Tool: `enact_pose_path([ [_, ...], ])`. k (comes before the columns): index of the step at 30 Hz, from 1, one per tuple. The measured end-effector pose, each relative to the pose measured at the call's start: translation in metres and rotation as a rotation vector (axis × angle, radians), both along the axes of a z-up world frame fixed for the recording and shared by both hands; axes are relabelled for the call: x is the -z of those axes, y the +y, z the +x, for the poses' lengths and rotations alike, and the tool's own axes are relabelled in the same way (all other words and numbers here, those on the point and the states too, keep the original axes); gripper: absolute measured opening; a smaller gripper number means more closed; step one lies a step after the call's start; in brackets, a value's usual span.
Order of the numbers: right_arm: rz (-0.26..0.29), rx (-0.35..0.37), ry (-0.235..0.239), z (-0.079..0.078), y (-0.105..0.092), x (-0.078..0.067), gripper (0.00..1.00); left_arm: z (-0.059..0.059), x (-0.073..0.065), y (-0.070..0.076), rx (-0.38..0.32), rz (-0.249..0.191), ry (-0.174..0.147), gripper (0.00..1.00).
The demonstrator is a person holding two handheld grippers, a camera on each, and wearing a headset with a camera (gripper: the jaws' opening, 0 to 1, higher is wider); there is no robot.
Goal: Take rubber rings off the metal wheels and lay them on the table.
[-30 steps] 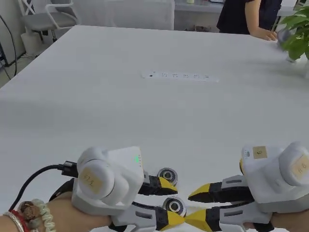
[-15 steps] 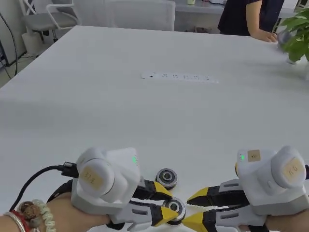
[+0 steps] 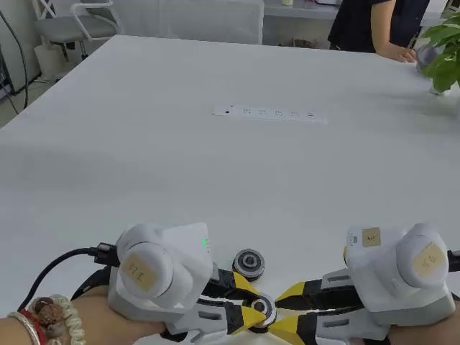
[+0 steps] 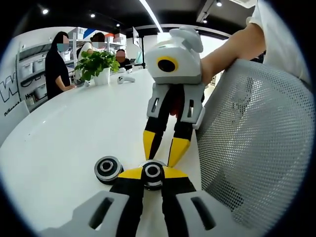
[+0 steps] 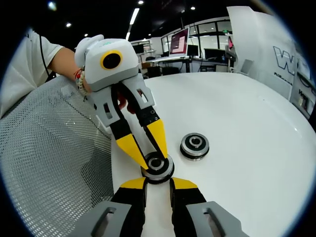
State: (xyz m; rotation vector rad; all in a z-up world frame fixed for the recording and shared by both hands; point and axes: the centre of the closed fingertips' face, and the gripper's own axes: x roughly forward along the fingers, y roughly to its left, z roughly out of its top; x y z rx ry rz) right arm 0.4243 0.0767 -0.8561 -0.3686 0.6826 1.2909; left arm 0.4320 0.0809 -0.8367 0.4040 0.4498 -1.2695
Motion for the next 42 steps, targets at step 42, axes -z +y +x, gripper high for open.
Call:
enact_pose_path([
  [42, 0.089, 0.254, 0.272, 0.011, -0.012, -0.004, 0.0, 0.001, -0.001, -0.002, 0.005, -0.002, -0.014, 0.07],
])
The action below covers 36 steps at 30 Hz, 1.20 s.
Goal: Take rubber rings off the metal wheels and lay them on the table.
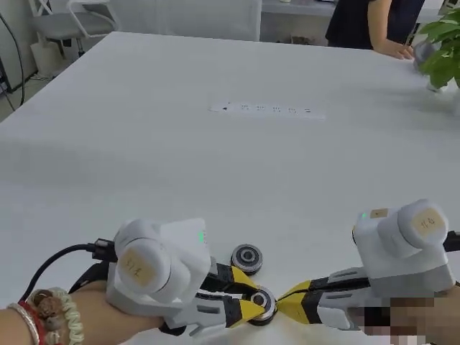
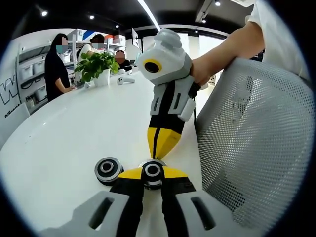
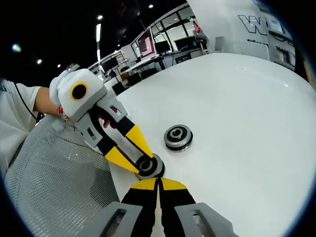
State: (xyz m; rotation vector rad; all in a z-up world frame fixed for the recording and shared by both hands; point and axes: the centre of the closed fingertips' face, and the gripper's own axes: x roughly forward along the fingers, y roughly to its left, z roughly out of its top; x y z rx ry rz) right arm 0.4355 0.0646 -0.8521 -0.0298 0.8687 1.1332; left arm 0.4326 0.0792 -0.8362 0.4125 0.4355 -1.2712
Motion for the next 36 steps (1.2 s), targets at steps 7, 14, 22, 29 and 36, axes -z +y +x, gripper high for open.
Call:
enact_pose_path([
  [7, 0.038, 0.083, 0.124, 0.0, 0.0, 0.0, 0.0, 0.001, 0.0, 0.0, 0.034, 0.008, 0.009, 0.07],
  [14, 0.059, 0.086, 0.119, -0.001, 0.002, -0.004, 0.0, 0.0, 0.0, -0.001, 0.07, 0.011, 0.009, 0.07],
  [22, 0.091, 0.131, 0.16, 0.002, 0.0, -0.007, 0.0, 0.003, -0.001, -0.002, 0.062, 0.005, 0.01, 0.07],
  [29, 0.089, 0.129, 0.155, 0.001, 0.002, -0.009, 0.0, 0.003, 0.0, -0.002, 0.05, 0.0, 0.008, 0.07],
  [36, 0.083, 0.123, 0.144, 0.002, 0.004, -0.01, 0.0, 0.004, 0.0, -0.001, 0.05, -0.002, 0.001, 0.07],
])
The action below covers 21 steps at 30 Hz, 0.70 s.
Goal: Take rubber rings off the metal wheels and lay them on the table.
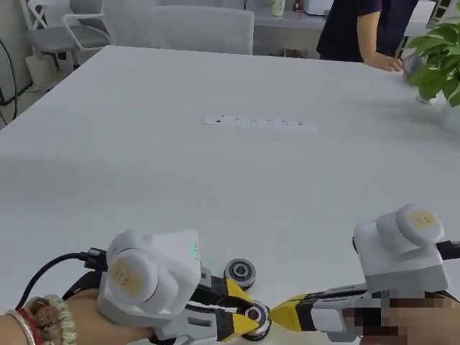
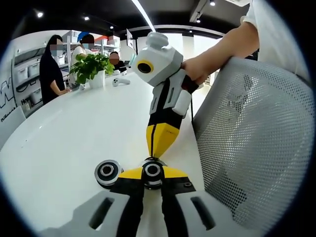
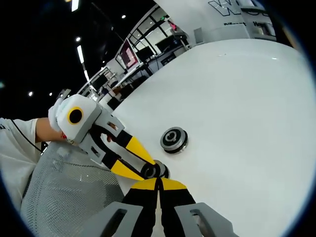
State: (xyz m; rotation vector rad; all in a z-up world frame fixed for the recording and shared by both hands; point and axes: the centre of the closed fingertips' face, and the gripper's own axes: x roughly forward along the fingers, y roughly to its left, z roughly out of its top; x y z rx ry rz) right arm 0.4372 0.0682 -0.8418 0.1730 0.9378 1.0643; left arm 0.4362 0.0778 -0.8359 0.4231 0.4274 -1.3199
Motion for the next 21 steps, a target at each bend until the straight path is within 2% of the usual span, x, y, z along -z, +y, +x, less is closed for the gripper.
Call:
enact_pose_path([
  [5, 0.006, 0.007, 0.01, 0.0003, -0.0003, 0.0, 0.0, 0.0003, 0.0, 0.0, 0.008, 0.004, -0.006, 0.07],
  [21, -0.004, -0.007, -0.009, -0.0001, 0.0015, -0.0013, 0.0, -0.0003, 0.0001, -0.0005, 0.02, 0.006, -0.014, 0.07],
])
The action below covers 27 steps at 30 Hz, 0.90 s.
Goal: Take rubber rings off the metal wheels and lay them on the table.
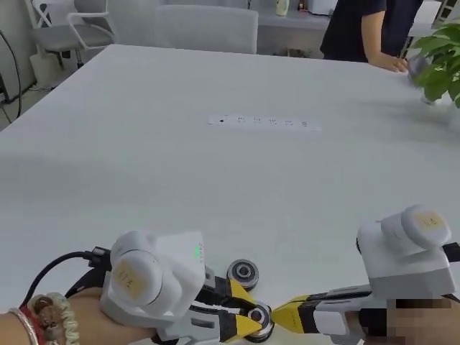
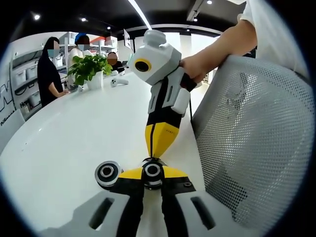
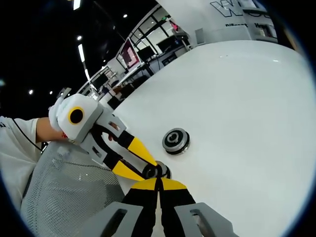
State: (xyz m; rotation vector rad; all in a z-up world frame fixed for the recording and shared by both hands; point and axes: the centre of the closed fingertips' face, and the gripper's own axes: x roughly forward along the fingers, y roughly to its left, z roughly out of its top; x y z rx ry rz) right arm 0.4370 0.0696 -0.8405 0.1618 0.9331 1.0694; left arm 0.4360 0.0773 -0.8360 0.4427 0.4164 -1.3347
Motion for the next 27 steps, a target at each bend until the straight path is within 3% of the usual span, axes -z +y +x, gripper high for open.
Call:
enact_pose_path([
  [27, 0.008, -0.002, 0.0, -0.0008, 0.0029, -0.0039, 0.0, -0.0002, -0.0004, -0.0004, 0.013, 0.002, -0.009, 0.07],
])
